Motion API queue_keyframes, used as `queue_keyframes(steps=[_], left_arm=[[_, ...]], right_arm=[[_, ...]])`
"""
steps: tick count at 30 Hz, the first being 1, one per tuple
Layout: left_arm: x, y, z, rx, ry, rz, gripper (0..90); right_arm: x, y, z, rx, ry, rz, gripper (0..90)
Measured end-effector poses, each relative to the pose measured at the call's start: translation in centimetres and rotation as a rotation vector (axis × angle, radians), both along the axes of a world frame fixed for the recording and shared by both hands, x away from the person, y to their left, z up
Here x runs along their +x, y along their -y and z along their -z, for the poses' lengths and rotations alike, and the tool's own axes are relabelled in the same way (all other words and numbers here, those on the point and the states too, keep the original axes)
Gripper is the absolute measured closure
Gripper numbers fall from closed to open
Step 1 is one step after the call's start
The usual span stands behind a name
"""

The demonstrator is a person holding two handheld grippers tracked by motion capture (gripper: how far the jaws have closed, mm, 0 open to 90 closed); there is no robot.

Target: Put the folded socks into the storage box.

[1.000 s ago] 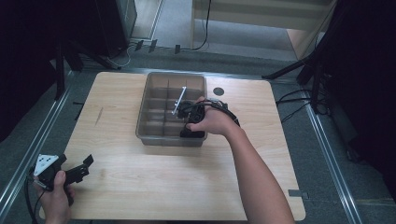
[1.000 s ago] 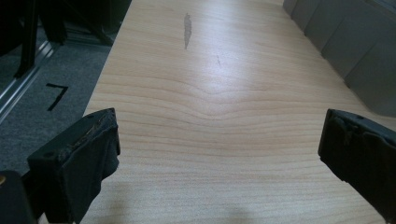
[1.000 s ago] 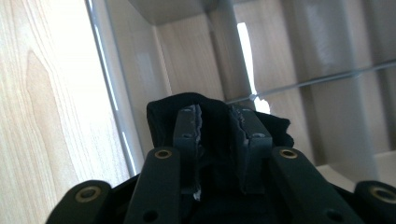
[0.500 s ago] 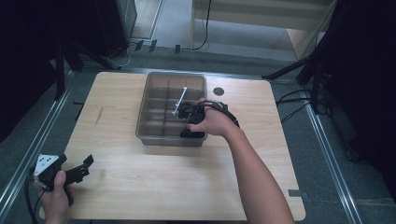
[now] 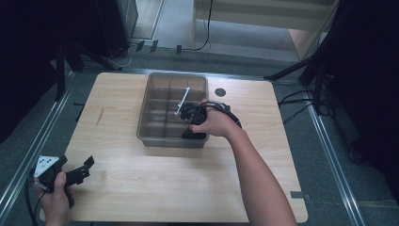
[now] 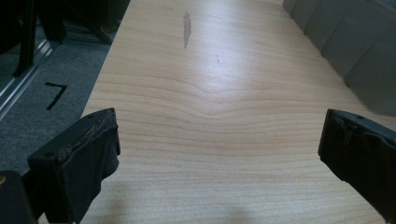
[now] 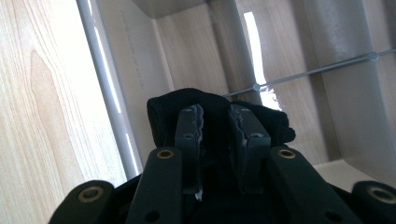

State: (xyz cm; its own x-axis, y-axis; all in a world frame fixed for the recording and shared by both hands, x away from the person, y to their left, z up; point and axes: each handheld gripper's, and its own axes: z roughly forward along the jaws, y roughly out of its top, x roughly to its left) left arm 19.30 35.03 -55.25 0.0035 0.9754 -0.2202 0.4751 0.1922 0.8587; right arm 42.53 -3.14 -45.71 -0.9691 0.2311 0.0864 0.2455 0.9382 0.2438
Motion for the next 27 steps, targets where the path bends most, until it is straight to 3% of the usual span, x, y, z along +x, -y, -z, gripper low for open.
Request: queue_keyframes(steps=[9, 21, 23, 27], left_arm=[[0.0, 0.0, 0.0, -0.002, 0.0, 0.0, 0.0], [0.0, 0.0, 0.0, 0.0, 0.0, -0.001, 0.0], [0.0, 0.0, 0.0, -0.001, -0.001, 0.0, 0.0], [0.0, 0.0, 0.0, 0.001, -0.002, 0.0, 0.0]], right_arm=[[0.1, 0.3, 0.2, 0.0, -0.01, -0.009, 73.7], [-0.2, 0.0, 0.6, -0.06, 0.006, -0.017, 74.0], [-0.4, 0.1, 0.3, -0.053, 0.021, -0.027, 68.7], [-0.5, 0.8, -1.1, 0.014, 0.031, -0.006, 48.6]])
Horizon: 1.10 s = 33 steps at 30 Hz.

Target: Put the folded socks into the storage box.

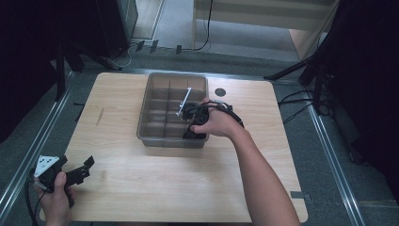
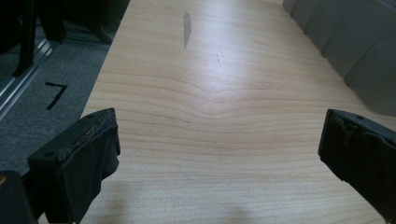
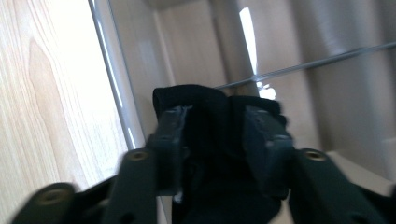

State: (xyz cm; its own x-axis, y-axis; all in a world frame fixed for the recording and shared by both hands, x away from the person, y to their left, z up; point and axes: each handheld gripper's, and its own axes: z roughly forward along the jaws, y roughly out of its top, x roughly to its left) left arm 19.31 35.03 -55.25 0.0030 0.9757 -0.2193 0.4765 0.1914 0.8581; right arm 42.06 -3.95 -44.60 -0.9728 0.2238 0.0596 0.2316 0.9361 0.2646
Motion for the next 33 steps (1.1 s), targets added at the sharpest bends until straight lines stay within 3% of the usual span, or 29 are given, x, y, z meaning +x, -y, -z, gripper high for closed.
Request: queue_keyframes(steps=[4, 14, 26, 33], left_arm=[[0.0, 0.1, 0.0, -0.001, 0.0, 0.0, 0.0], [0.0, 0.1, 0.0, 0.001, -0.001, 0.002, 0.0], [0.0, 0.1, 0.0, 0.0, -0.001, 0.0, 0.0], [0.0, 0.1, 0.0, 0.0, -0.001, 0.001, 0.0]], right_arm=[[0.1, 1.3, -1.5, 0.063, 0.025, 0.042, 40.5], [-0.3, 5.6, -3.7, 0.156, 0.105, 0.108, 24.1], [-0.9, 9.0, -3.0, 0.202, 0.167, 0.248, 18.5], [-1.2, 11.3, -2.2, 0.294, 0.23, 0.398, 17.6]])
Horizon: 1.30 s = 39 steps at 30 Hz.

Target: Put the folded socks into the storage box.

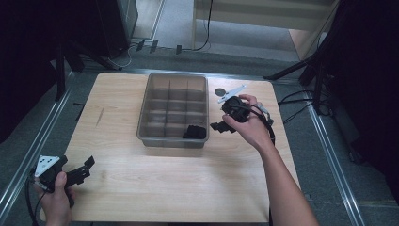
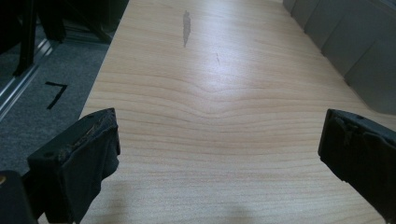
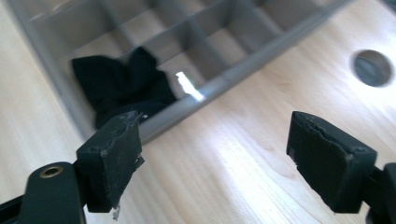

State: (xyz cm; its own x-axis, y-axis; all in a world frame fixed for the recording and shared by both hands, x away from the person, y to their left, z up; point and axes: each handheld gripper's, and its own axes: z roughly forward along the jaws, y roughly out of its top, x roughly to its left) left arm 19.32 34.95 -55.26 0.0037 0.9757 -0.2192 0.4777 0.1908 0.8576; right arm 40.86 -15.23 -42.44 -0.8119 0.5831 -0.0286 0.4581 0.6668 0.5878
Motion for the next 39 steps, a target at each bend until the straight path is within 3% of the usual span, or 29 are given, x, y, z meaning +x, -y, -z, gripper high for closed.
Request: queue_keyframes(steps=[9, 19, 30, 39], left_arm=[[0.0, 0.0, 0.0, -0.002, -0.001, 0.0, 0.0], [0.0, 0.0, 0.0, -0.002, -0.001, 0.001, 0.0], [0.0, 0.0, 0.0, -0.003, -0.001, 0.001, 0.0], [0.0, 0.0, 0.0, -0.003, -0.001, 0.001, 0.0]], right_arm=[[-0.5, 2.5, 1.2, 0.063, 0.051, 0.174, 17.9], [-2.0, 4.9, 2.5, 0.153, 0.109, 0.302, 17.7], [-3.9, 7.7, 3.9, 0.226, 0.175, 0.396, 17.8], [-5.3, 10.0, 5.2, 0.268, 0.194, 0.466, 17.7]])
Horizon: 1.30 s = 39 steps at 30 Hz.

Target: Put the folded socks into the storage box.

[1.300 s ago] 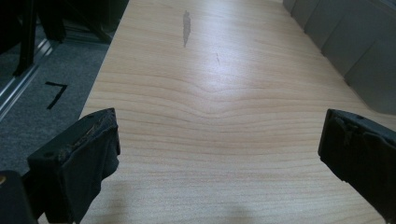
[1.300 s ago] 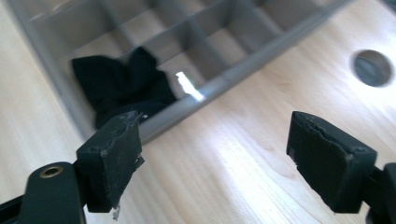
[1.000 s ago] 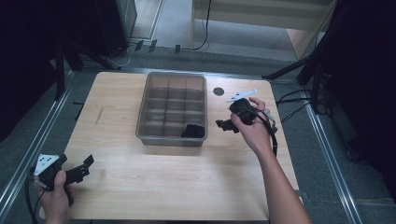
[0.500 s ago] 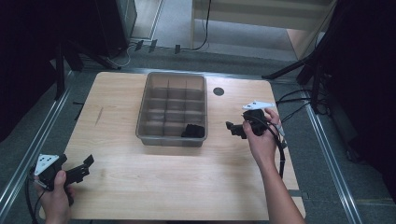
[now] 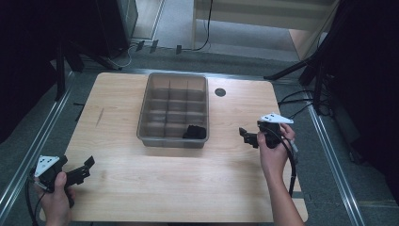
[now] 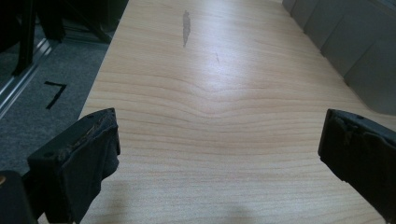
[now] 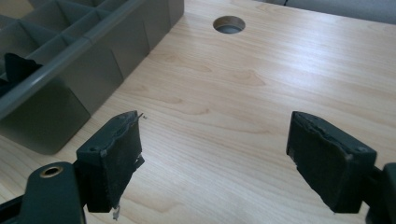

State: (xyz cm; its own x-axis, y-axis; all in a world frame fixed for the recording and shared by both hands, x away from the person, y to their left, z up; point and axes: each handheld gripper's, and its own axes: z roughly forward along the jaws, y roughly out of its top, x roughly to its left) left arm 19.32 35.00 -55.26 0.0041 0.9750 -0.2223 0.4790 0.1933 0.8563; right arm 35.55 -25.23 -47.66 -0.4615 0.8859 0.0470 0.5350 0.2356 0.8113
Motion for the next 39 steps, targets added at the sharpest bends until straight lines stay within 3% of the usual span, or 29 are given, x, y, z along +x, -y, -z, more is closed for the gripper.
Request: queue_keyframes(steps=[17, 32, 39], left_arm=[[0.0, 0.0, 0.0, 0.002, 0.0, -0.001, 0.0], [0.0, 0.1, 0.0, 0.007, -0.001, 0.001, 0.0], [0.0, 0.1, 0.0, 0.013, -0.003, 0.002, 0.0]], right_arm=[[-4.0, 4.9, 3.1, 0.03, 0.028, 0.161, 17.0], [-8.6, 7.7, 6.3, 0.061, 0.02, 0.215, 17.3], [-11.1, 8.7, 7.0, 0.076, 0.029, 0.235, 17.6]])
